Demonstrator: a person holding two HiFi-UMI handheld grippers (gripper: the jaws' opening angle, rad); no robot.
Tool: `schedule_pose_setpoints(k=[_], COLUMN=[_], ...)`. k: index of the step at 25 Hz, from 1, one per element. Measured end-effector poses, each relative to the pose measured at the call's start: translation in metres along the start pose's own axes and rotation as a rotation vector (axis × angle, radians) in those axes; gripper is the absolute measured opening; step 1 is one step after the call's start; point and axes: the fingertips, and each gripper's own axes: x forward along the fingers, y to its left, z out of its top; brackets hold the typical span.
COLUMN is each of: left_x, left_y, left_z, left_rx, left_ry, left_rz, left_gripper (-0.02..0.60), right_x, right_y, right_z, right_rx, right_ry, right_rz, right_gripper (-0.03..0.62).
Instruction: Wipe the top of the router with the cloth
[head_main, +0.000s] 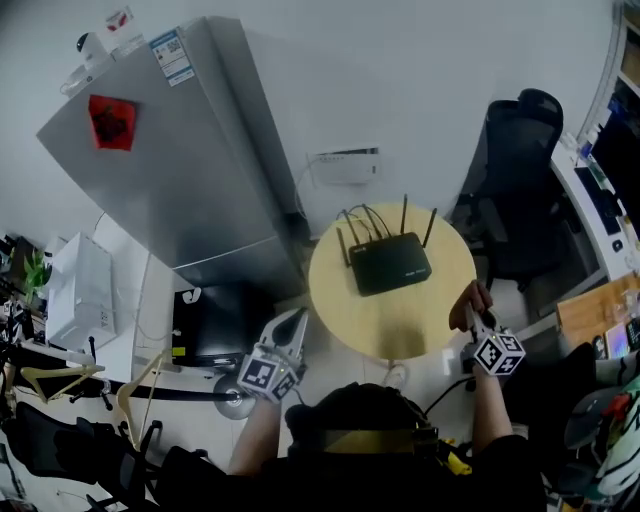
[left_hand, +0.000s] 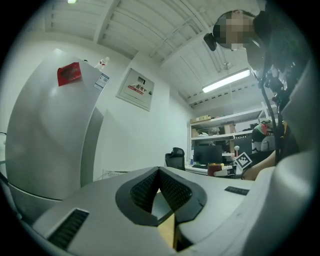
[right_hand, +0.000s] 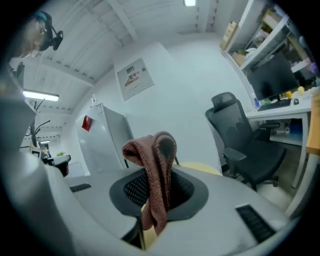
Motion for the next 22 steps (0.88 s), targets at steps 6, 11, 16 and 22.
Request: schedule_pose_setpoints(k=[6, 11, 16, 22], left_x=[-0.064, -0.097, -0.125, -0.134], left_y=[-0.001, -0.027, -0.06, -0.091], left_z=[0.008, 0.013, 0.018, 0.021], left_rx=[0.022, 0.003, 0.002, -0.022], left_ry=[-0.023, -0.019, -0.03, -0.076], left_rz=[-0.073, -0.139, -0.16, -0.124], left_gripper=[-0.003, -0.003, -0.003, -0.003], right_x=[-0.039, -0.082, -0.118, -0.148], right_y=[0.098, 0.164, 0.199, 0.208], right_z=[-0.025, -0.035, -0.026, -0.011], right_rx=[-0.018, -0.075, -0.173, -0.146], right_ry=[-0.042, -0.091, -0.148, -0.202], right_rz=[0.021, 0.008, 0.009, 0.064], right_gripper=[0.063, 0.063, 0.062, 0.061])
